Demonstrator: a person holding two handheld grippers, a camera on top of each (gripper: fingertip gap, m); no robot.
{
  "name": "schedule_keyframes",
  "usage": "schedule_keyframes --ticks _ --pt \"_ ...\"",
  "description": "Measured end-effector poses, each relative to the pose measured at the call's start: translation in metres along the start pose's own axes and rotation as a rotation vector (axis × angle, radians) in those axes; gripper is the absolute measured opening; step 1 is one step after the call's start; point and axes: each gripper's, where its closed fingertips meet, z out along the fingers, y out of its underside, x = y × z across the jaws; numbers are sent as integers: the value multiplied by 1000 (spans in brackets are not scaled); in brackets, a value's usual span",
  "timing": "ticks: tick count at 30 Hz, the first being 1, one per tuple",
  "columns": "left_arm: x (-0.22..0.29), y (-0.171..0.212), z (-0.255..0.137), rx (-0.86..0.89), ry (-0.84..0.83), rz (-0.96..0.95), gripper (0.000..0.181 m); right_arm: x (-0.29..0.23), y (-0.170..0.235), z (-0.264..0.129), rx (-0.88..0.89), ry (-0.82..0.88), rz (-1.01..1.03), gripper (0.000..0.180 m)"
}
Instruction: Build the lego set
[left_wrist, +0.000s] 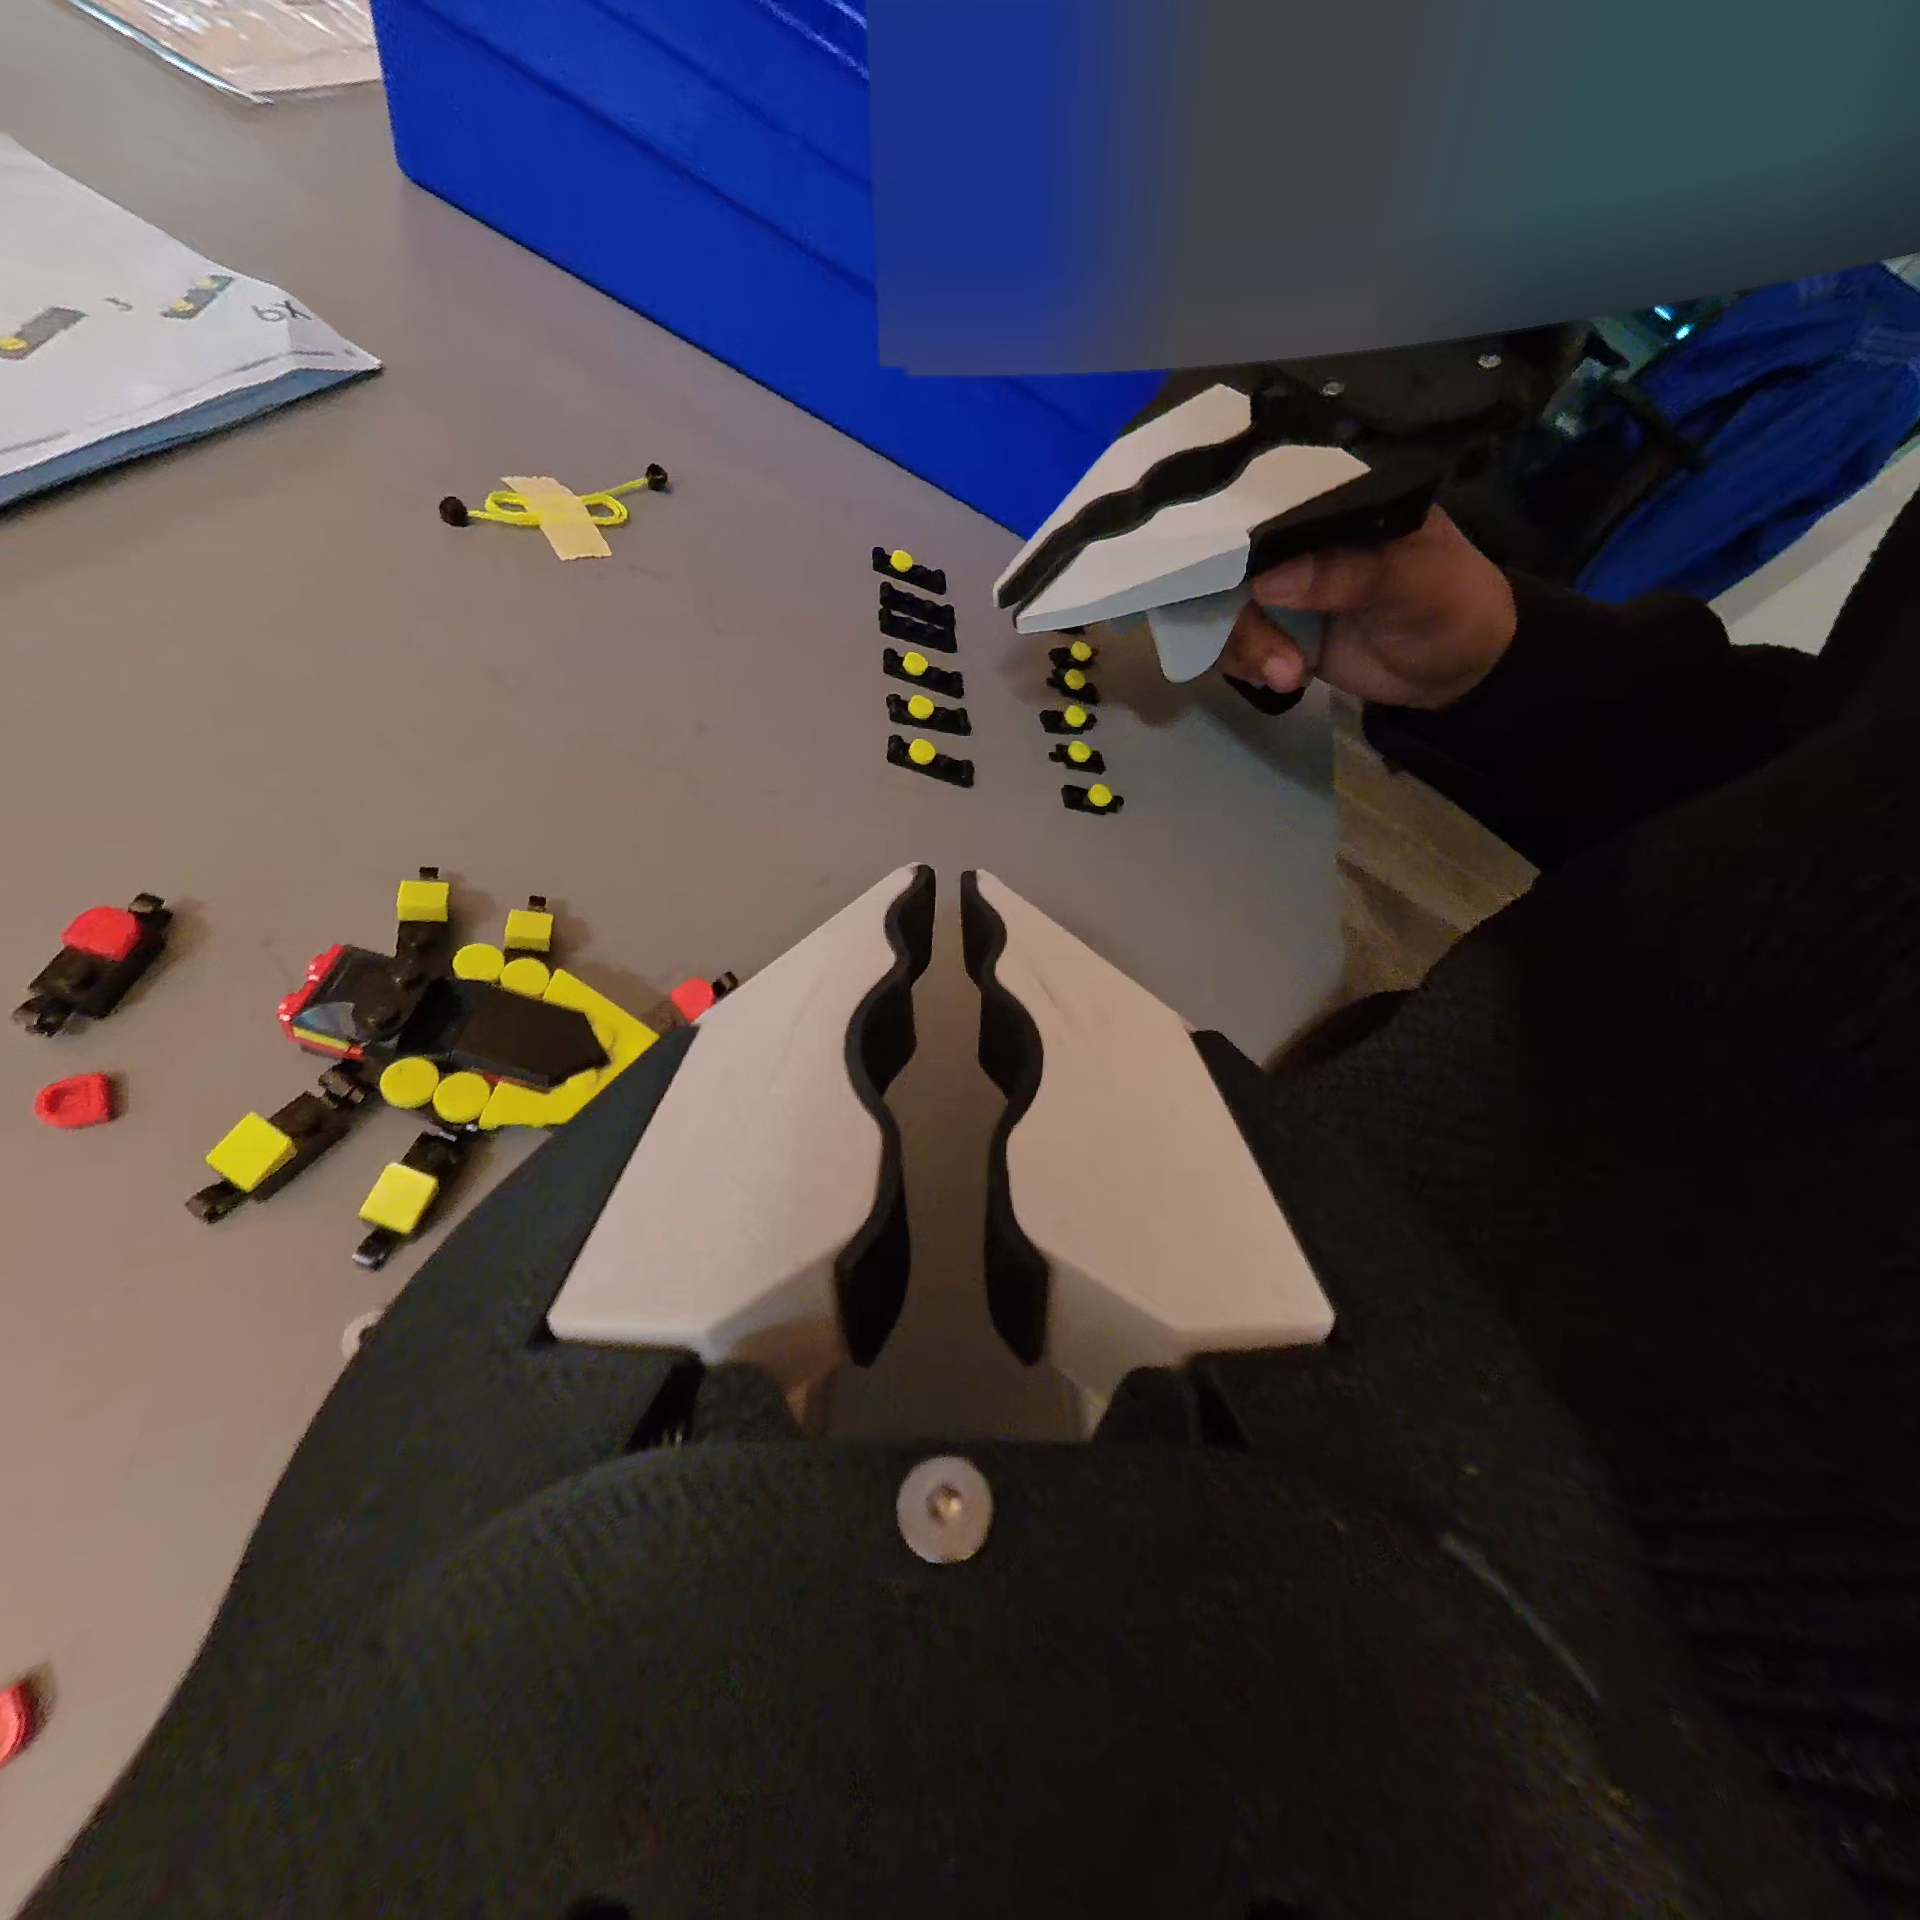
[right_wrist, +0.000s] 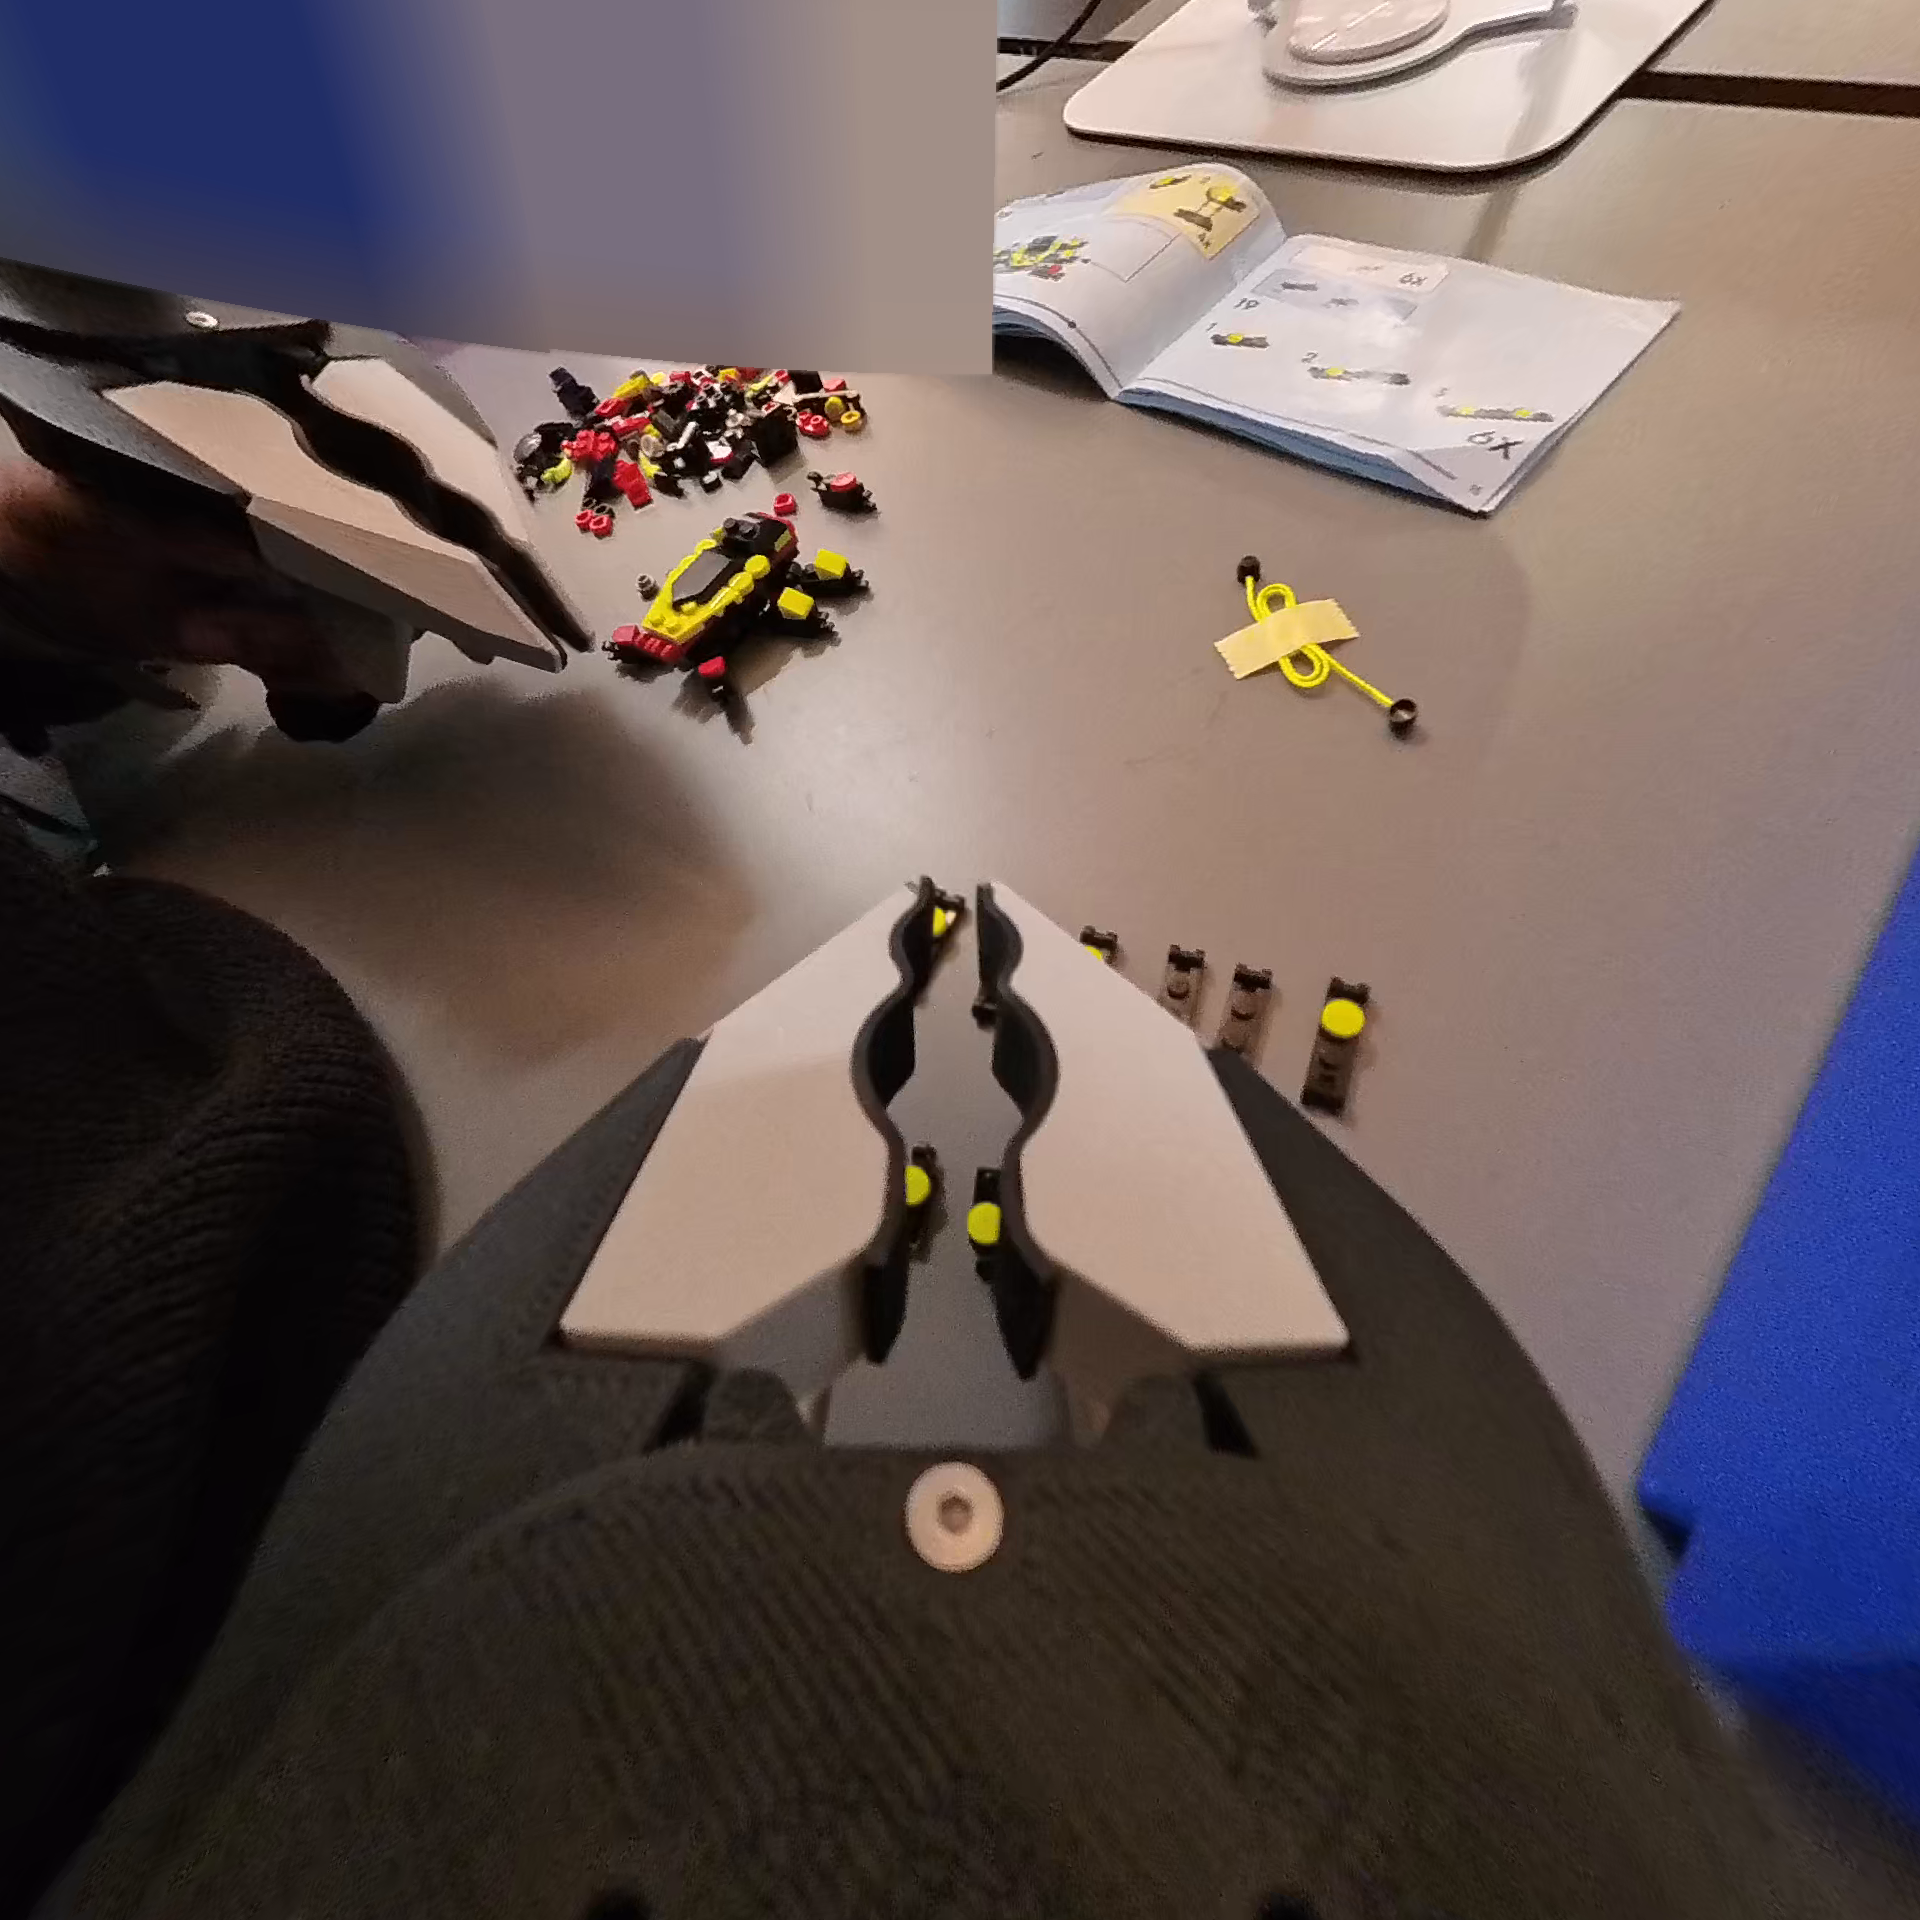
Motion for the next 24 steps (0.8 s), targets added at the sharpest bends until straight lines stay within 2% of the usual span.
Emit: schedule_keyframes --ticks 8,13,19,24 --pt "10 -5 7 -13 36 34 6 4 -3 -18 49 62 -10 6" --pt "17 -2 8 -29 42 60 7 5 -11 -27 107 53 54 6" --pt "21 1 7 -48 15 131 11 8 5 -24 48 2 207 12" --pt "23 5 8 -65 -9 191 11 4 9 -21 10 17 148 11"
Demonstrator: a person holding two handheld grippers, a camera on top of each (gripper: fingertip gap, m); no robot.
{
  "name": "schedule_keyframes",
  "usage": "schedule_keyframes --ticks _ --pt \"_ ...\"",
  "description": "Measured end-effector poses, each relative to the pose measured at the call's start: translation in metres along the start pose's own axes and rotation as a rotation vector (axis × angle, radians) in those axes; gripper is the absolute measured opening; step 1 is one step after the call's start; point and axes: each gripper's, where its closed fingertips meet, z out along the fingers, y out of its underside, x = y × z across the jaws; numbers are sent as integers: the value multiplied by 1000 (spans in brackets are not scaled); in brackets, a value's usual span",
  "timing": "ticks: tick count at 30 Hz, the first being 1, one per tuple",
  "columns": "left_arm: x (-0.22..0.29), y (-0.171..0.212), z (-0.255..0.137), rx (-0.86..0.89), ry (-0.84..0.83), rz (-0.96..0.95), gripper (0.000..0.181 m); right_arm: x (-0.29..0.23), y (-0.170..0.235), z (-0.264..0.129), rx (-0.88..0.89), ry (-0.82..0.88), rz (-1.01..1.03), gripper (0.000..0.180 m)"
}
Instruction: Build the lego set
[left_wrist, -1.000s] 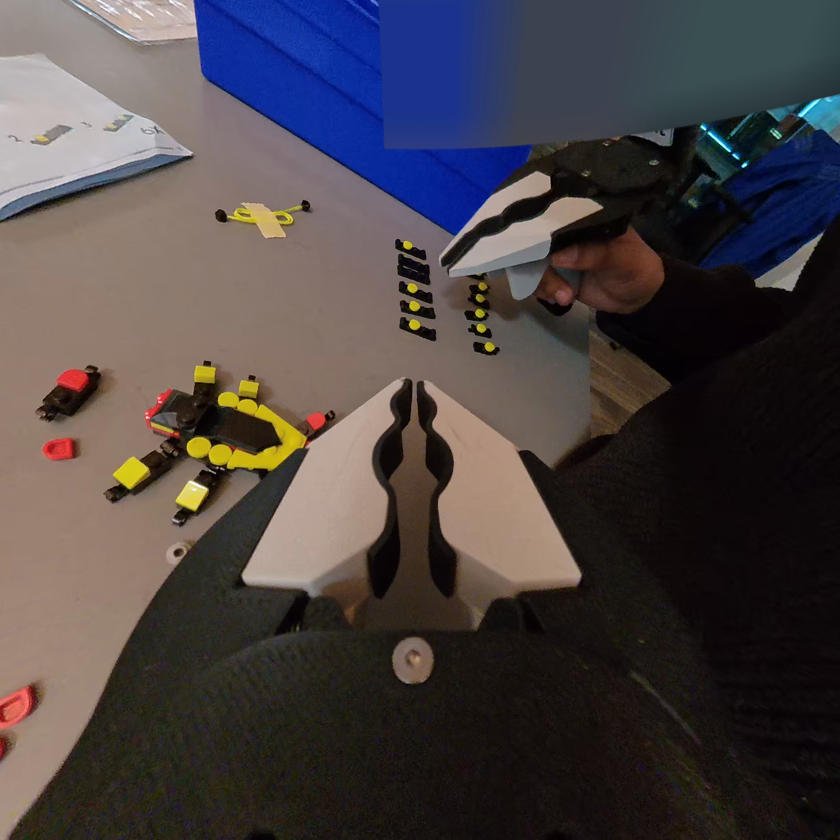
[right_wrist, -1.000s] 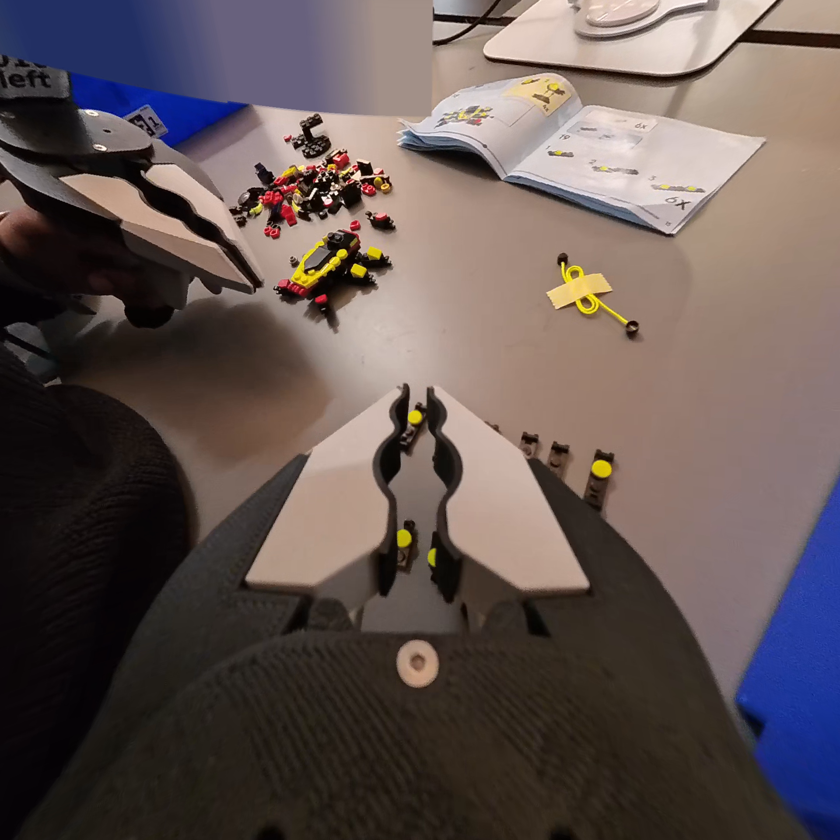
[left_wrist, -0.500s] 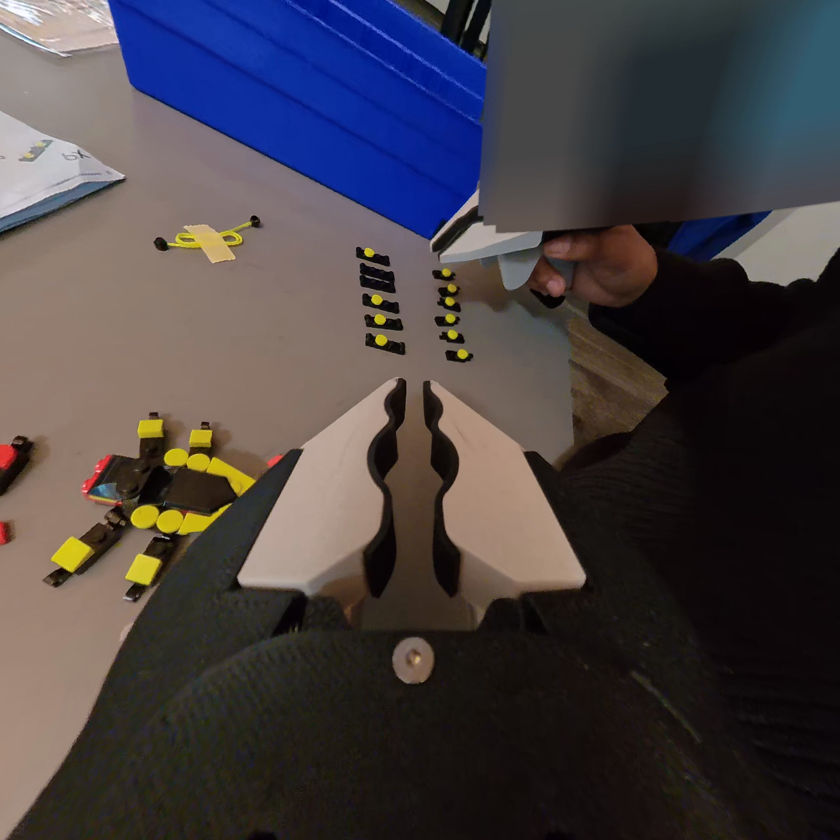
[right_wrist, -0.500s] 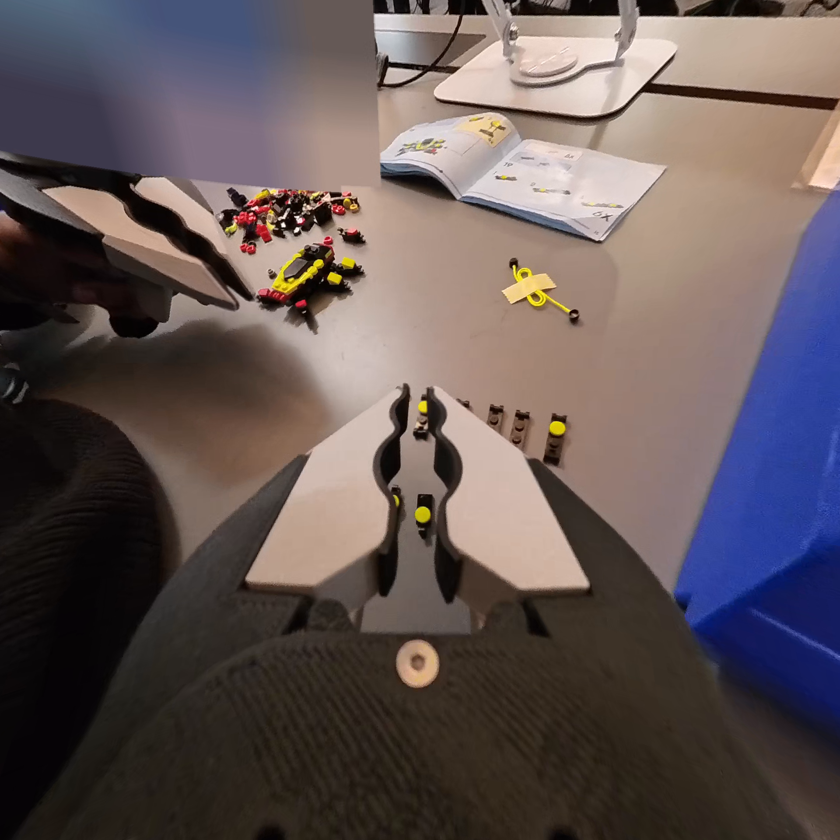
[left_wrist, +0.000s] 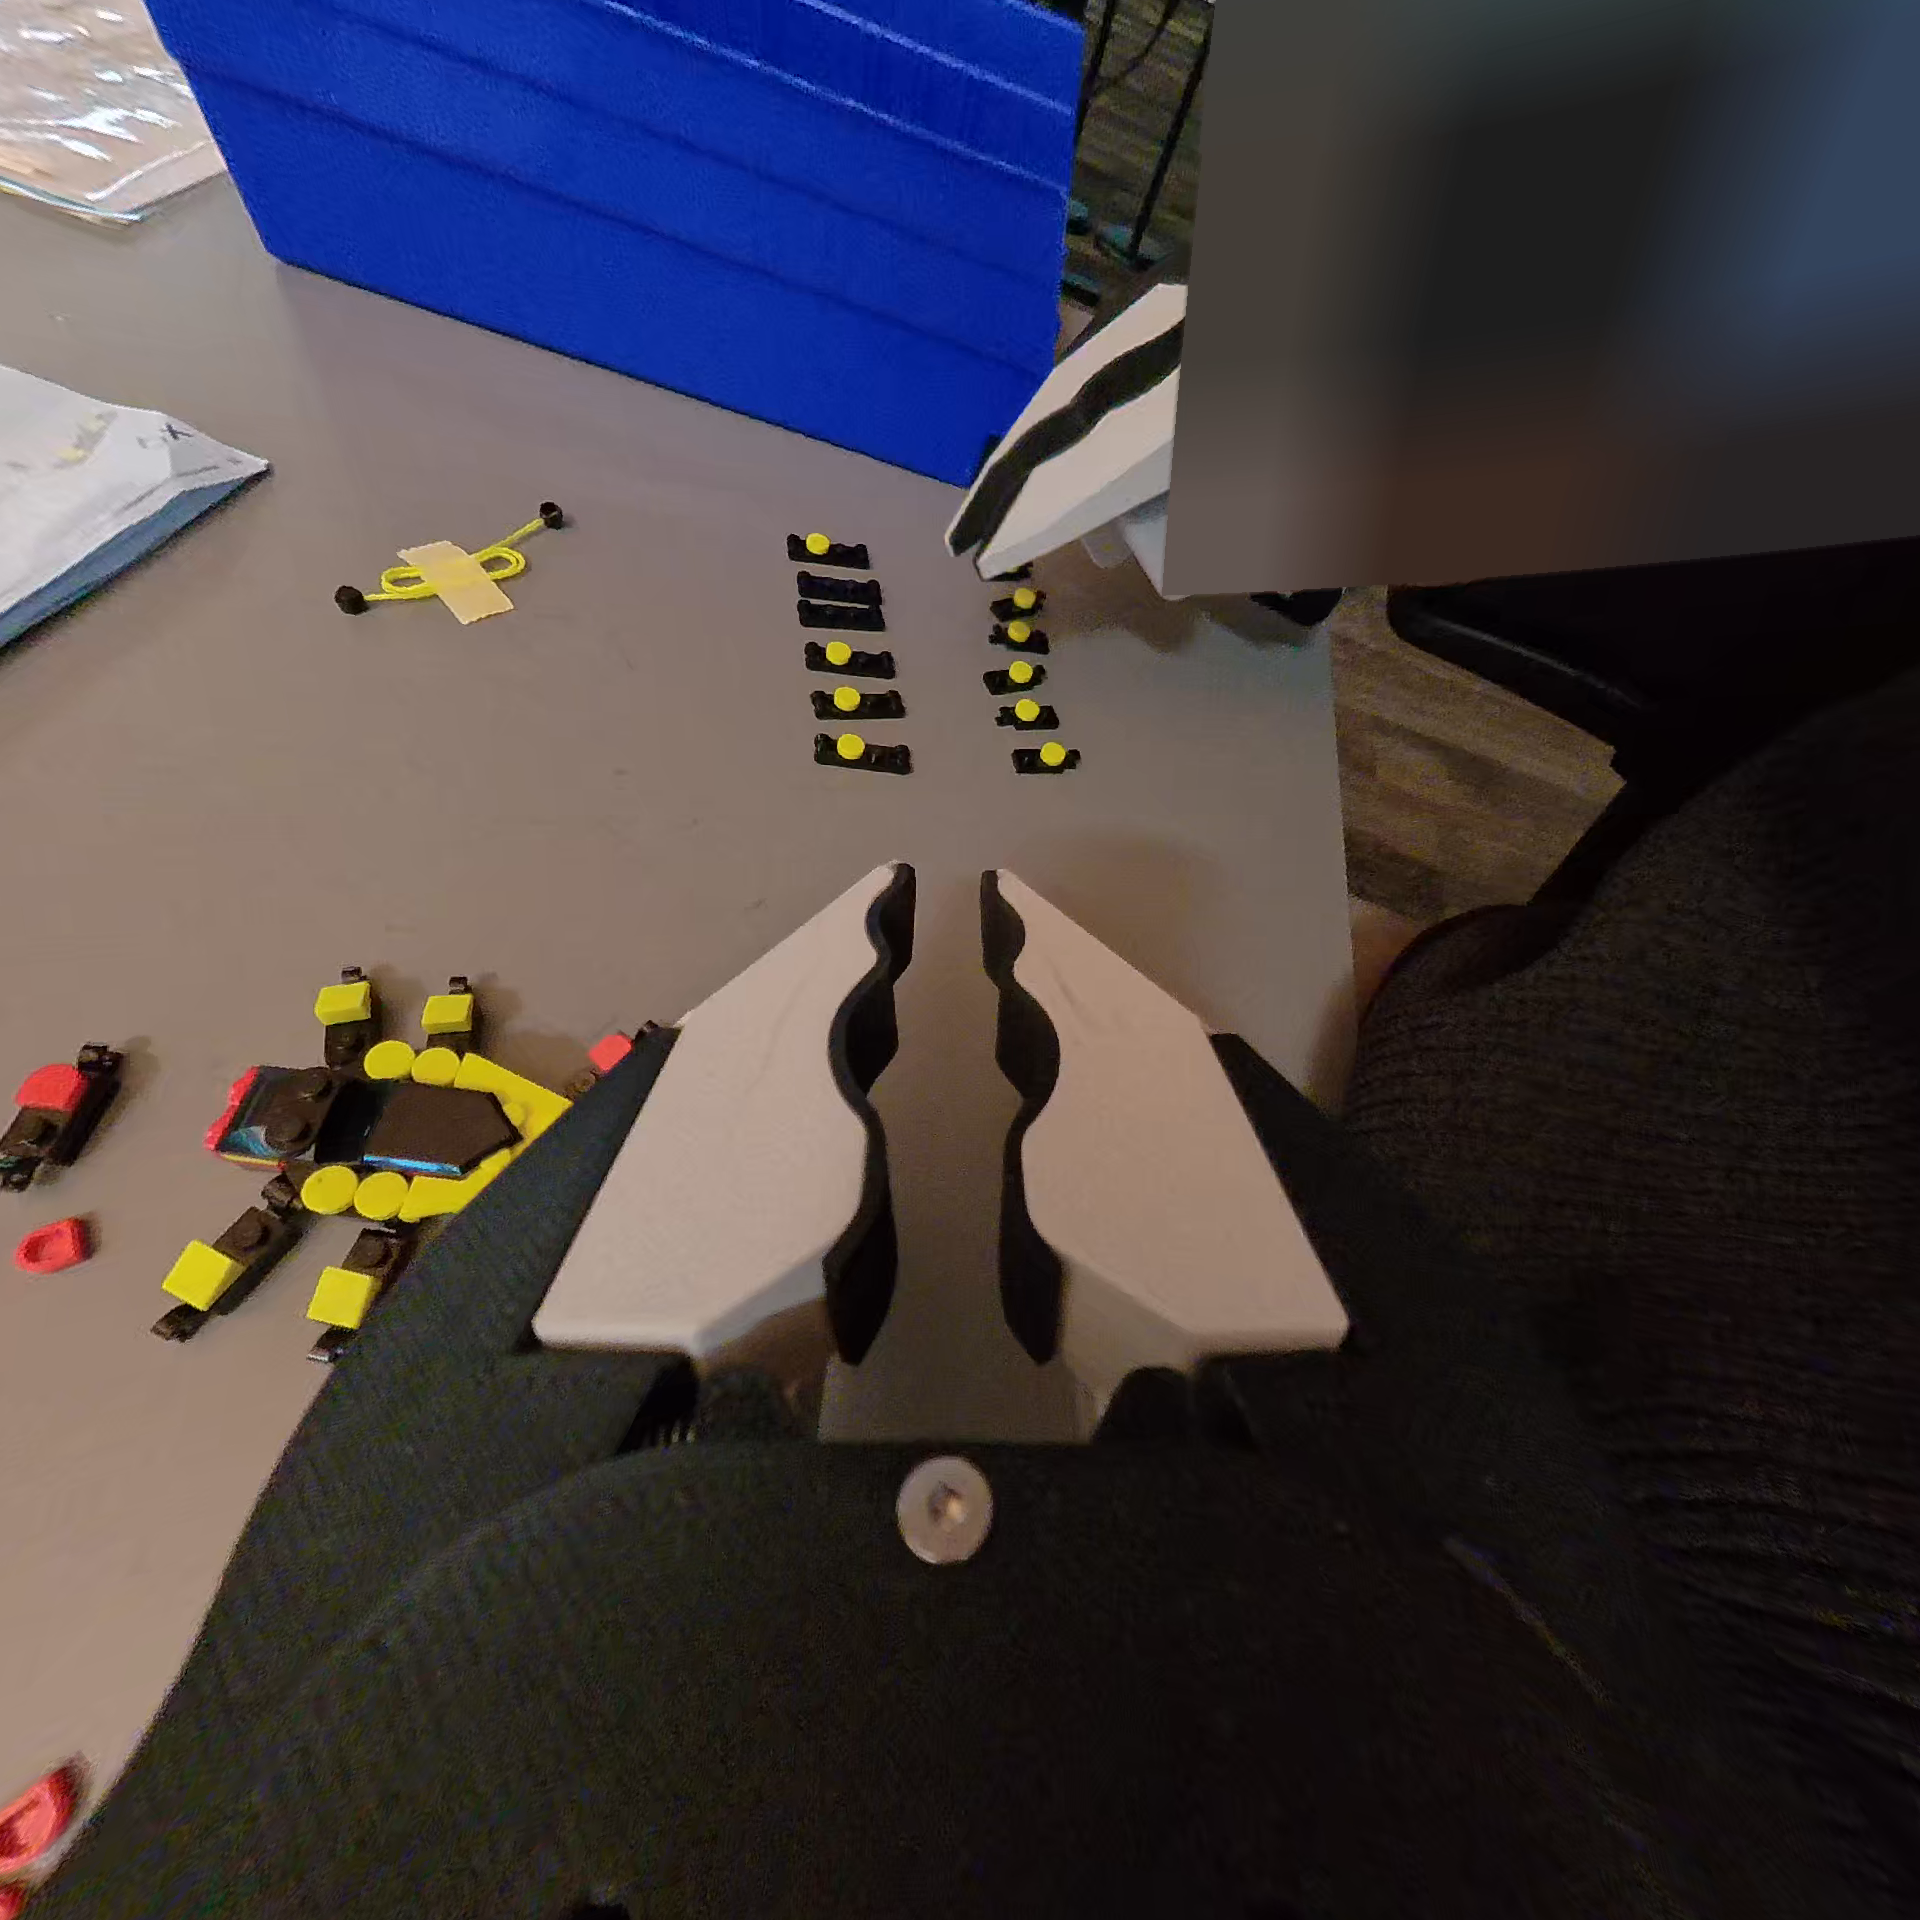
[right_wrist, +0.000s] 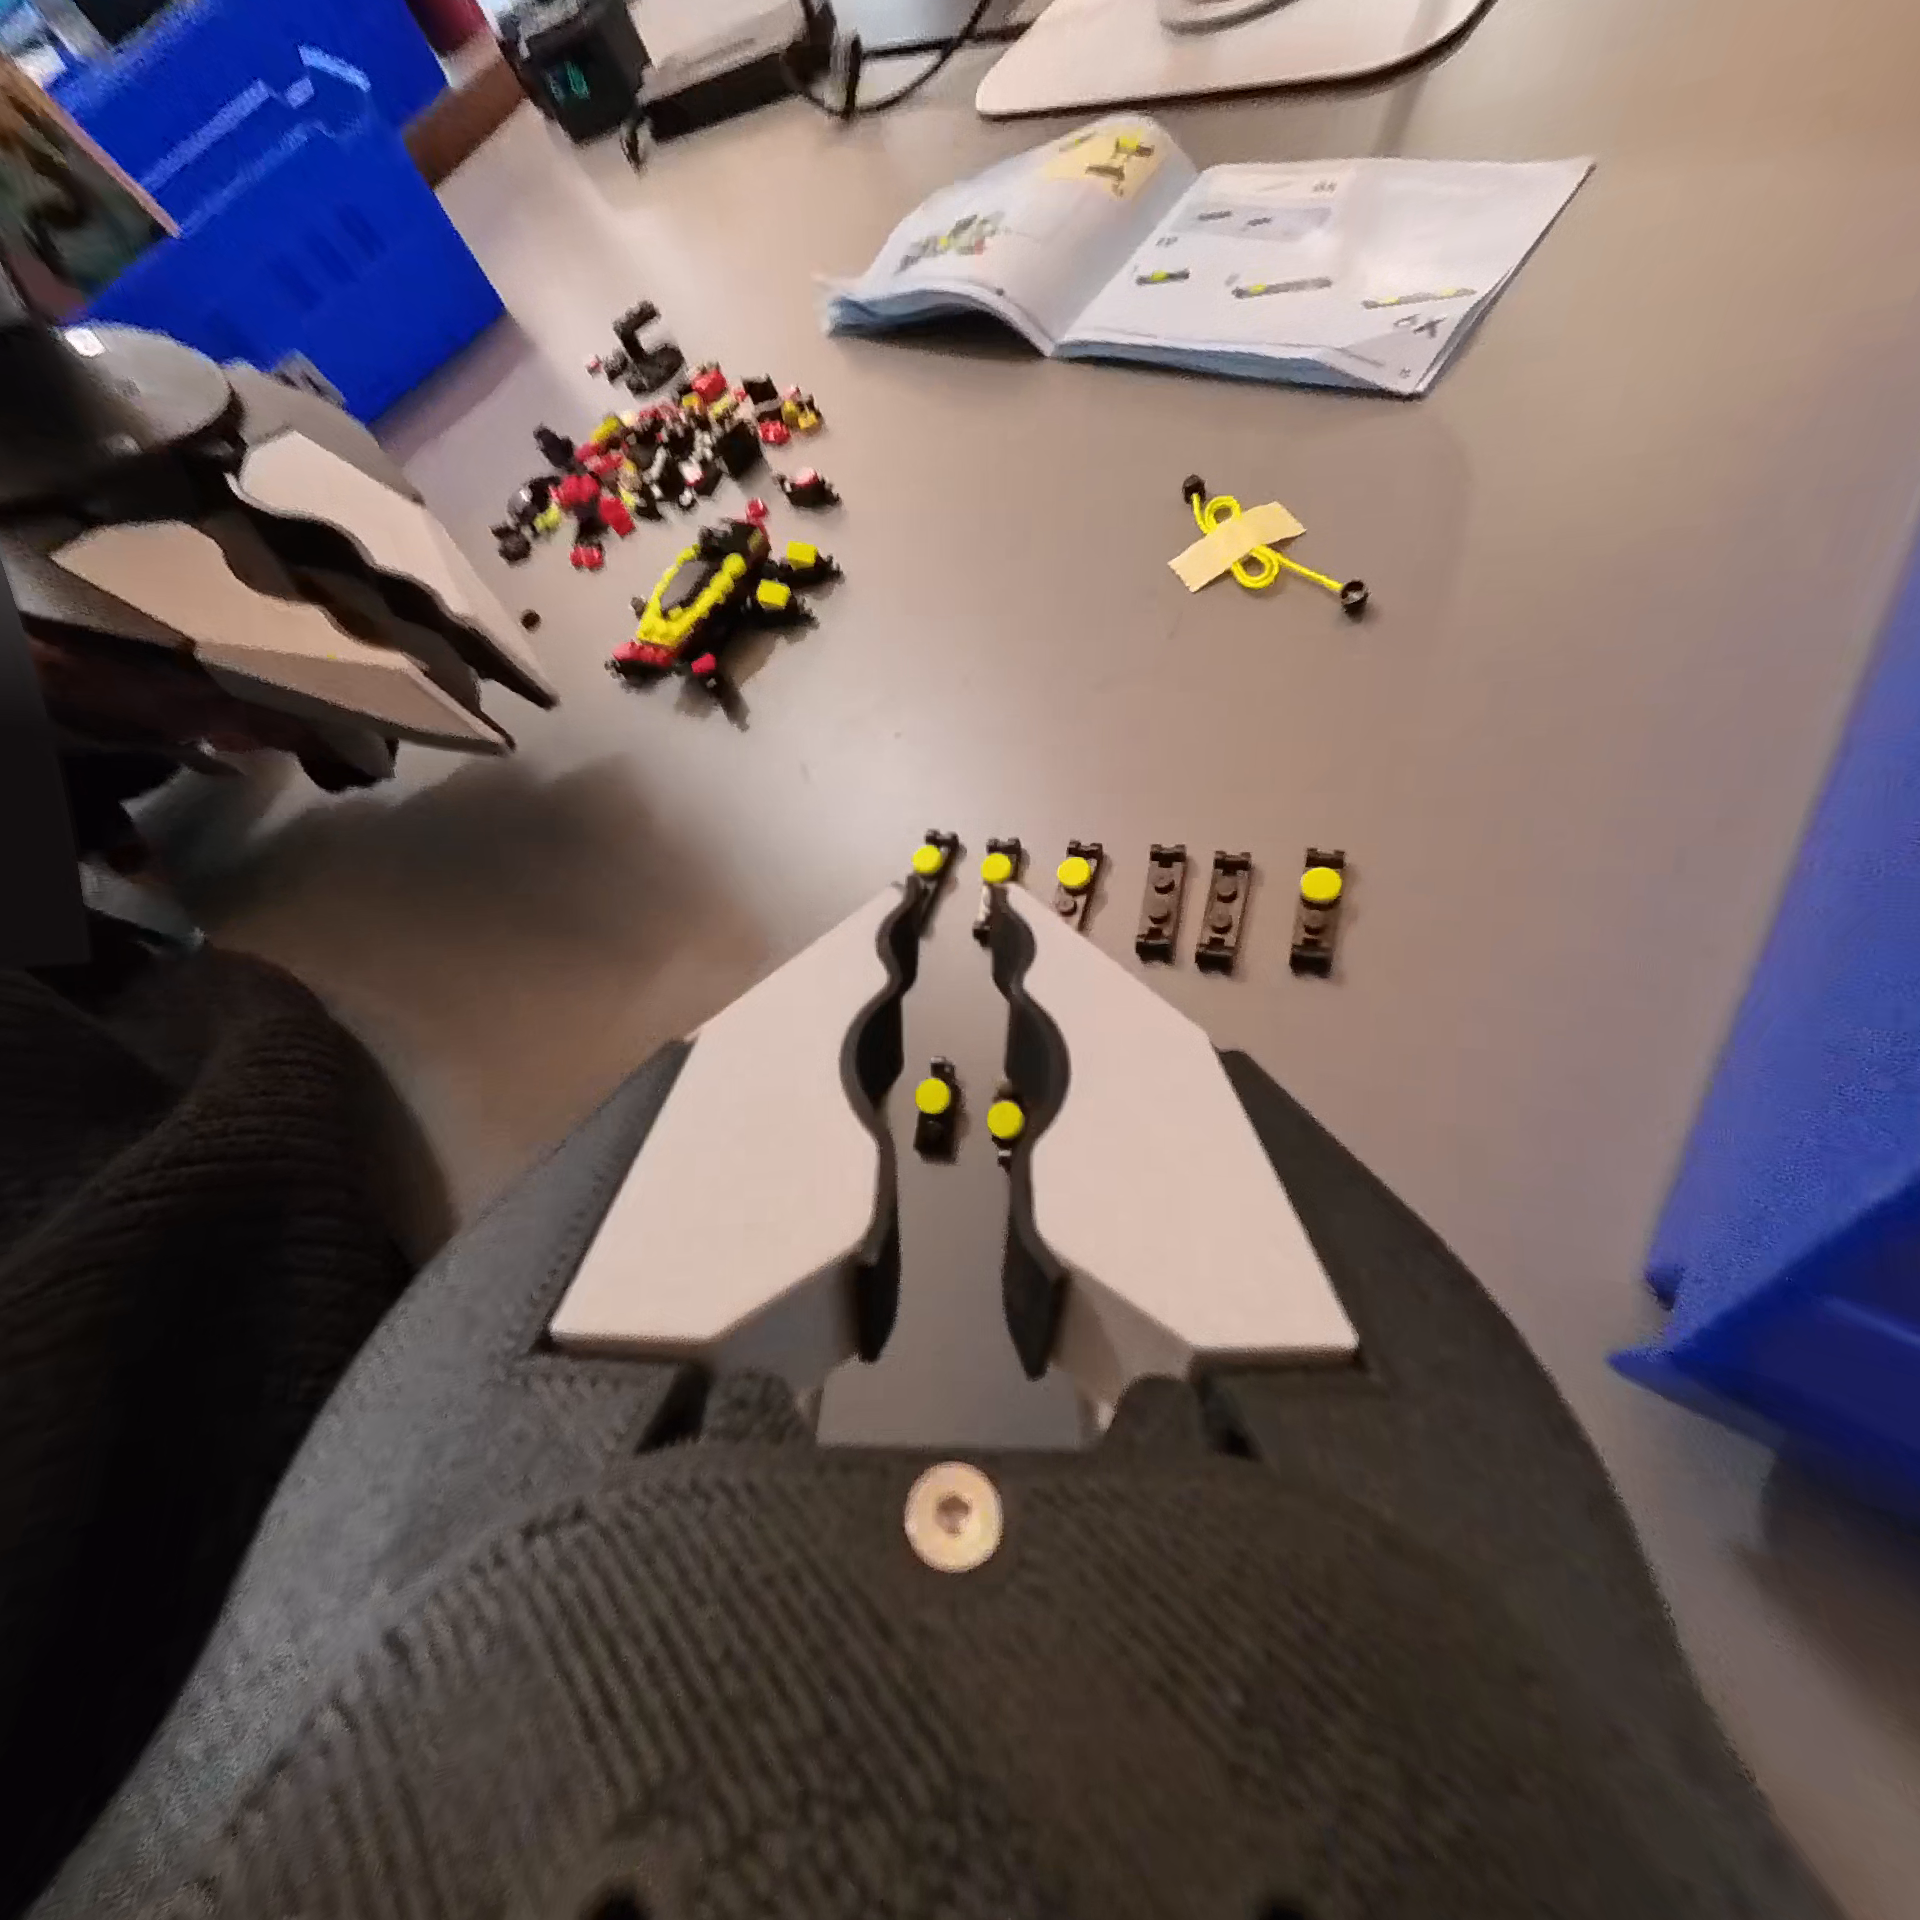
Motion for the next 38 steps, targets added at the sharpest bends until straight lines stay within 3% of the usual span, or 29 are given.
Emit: schedule_keyframes --ticks 12,22,32,38 --pt "-6 13 -5 -30 -28 -52 16 -12 27 36 -235 39 -225 13" --pt "-17 24 -16 -37 -107 -77 17 -14 29 54 -301 -24 -171 10" --pt "-25 29 -17 -39 -123 -124 18 -56 36 69 -340 -151 -403 4" --pt "-23 34 -12 -67 -113 -122 19 -68 40 70 -338 -222 -442 4"
